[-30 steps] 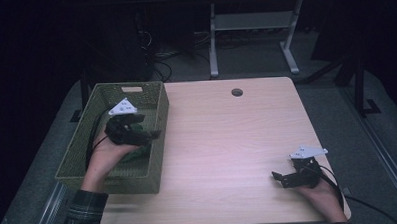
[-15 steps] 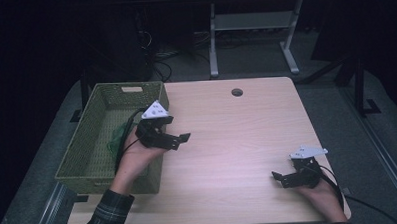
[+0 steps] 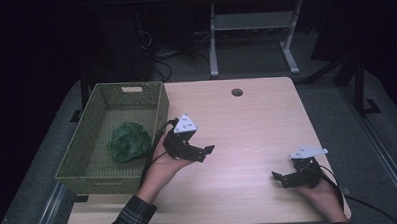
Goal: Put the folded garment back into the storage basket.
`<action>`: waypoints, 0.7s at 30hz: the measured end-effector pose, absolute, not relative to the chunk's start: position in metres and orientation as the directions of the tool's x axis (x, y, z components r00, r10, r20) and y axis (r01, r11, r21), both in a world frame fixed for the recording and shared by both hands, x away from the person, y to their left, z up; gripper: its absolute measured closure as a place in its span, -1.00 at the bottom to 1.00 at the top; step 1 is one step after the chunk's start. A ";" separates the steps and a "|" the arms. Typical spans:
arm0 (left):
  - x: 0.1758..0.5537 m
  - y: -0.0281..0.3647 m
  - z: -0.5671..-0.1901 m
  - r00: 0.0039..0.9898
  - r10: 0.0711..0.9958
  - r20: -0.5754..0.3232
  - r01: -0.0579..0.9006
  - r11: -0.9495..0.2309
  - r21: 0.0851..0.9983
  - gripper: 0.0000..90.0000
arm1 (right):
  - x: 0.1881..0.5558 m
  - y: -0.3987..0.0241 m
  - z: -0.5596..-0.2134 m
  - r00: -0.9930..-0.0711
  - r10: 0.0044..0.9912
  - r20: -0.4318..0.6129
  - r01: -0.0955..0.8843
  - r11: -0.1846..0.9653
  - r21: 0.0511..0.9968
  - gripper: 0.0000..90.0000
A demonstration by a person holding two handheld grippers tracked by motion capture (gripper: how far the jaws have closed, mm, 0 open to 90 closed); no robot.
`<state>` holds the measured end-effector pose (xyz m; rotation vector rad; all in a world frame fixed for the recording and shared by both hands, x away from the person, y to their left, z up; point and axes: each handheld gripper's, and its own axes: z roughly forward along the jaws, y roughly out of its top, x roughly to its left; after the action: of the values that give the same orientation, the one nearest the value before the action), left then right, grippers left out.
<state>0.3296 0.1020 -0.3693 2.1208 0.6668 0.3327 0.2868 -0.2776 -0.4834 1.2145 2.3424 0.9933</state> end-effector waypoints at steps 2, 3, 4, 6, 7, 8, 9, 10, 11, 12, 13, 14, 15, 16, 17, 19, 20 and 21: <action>0.328 0.098 -0.377 0.824 0.566 -0.008 0.345 -0.491 0.800 -0.68 | 0.287 -0.278 -0.483 -0.587 0.809 0.033 0.586 0.397 0.707 -0.94; 0.328 0.096 -0.381 0.825 0.566 -0.012 0.351 -0.495 0.795 -0.68 | 0.287 -0.278 -0.483 -0.587 0.809 0.033 0.586 0.397 0.707 -0.94; 0.327 0.094 -0.385 0.827 0.562 -0.012 0.352 -0.502 0.790 -0.68 | 0.287 -0.278 -0.483 -0.587 0.809 0.033 0.586 0.397 0.707 -0.94; 0.326 0.090 -0.394 0.831 0.556 -0.009 0.355 -0.517 0.779 -0.68 | 0.287 -0.278 -0.483 -0.587 0.809 0.033 0.586 0.397 0.707 -0.94; 0.326 0.089 -0.398 0.830 0.557 -0.010 0.359 -0.520 0.775 -0.68 | 0.287 -0.278 -0.483 -0.587 0.809 0.033 0.586 0.397 0.707 -0.94; 0.326 0.088 -0.402 0.831 0.556 -0.011 0.361 -0.524 0.771 -0.68 | 0.287 -0.278 -0.483 -0.587 0.809 0.033 0.586 0.397 0.706 -0.94; 0.327 0.087 -0.406 0.831 0.557 -0.012 0.365 -0.528 0.766 -0.68 | 0.287 -0.278 -0.483 -0.587 0.809 0.032 0.586 0.397 0.707 -0.94; 0.327 0.086 -0.410 0.830 0.558 -0.013 0.368 -0.530 0.764 -0.68 | 0.287 -0.278 -0.483 -0.587 0.809 0.033 0.586 0.397 0.707 -0.94; 0.327 0.085 -0.414 0.830 0.558 -0.015 0.372 -0.532 0.761 -0.68 | 0.287 -0.278 -0.483 -0.587 0.809 0.032 0.586 0.397 0.707 -0.94; 0.327 0.084 -0.418 0.829 0.559 -0.020 0.379 -0.535 0.755 -0.68 | 0.287 -0.278 -0.483 -0.587 0.809 0.032 0.586 0.397 0.706 -0.94; 0.328 0.083 -0.421 0.831 0.556 -0.020 0.380 -0.541 0.750 -0.68 | 0.287 -0.278 -0.483 -0.587 0.809 0.032 0.586 0.397 0.707 -0.94; 0.328 0.083 -0.425 0.831 0.555 -0.022 0.382 -0.543 0.748 -0.68 | 0.287 -0.278 -0.483 -0.587 0.809 0.032 0.586 0.397 0.707 -0.93; 0.328 0.082 -0.428 0.832 0.554 -0.020 0.383 -0.548 0.744 -0.68 | 0.287 -0.278 -0.483 -0.587 0.809 0.032 0.586 0.397 0.707 -0.94; 0.329 0.082 -0.431 0.832 0.554 -0.023 0.386 -0.549 0.741 -0.68 | 0.287 -0.278 -0.483 -0.587 0.809 0.032 0.586 0.397 0.706 -0.93; 0.329 0.082 -0.434 0.831 0.556 -0.022 0.388 -0.551 0.739 -0.68 | 0.287 -0.278 -0.483 -0.588 0.809 0.032 0.586 0.397 0.707 -0.93; 0.330 0.082 -0.440 0.828 0.560 -0.028 0.396 -0.549 0.736 -0.68 | 0.287 -0.278 -0.483 -0.587 0.809 0.032 0.586 0.397 0.706 -0.94; 0.330 0.082 -0.443 0.828 0.560 -0.026 0.396 -0.551 0.734 -0.68 | 0.287 -0.278 -0.483 -0.587 0.809 0.032 0.586 0.397 0.706 -0.94; 0.330 0.082 -0.445 0.829 0.558 -0.020 0.395 -0.561 0.728 -0.68 | 0.287 -0.278 -0.483 -0.587 0.809 0.032 0.586 0.397 0.707 -0.94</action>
<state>0.3301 0.0816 -0.4454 2.2376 0.6931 0.2732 0.2868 -0.2776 -0.4834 1.2138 2.3431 0.9928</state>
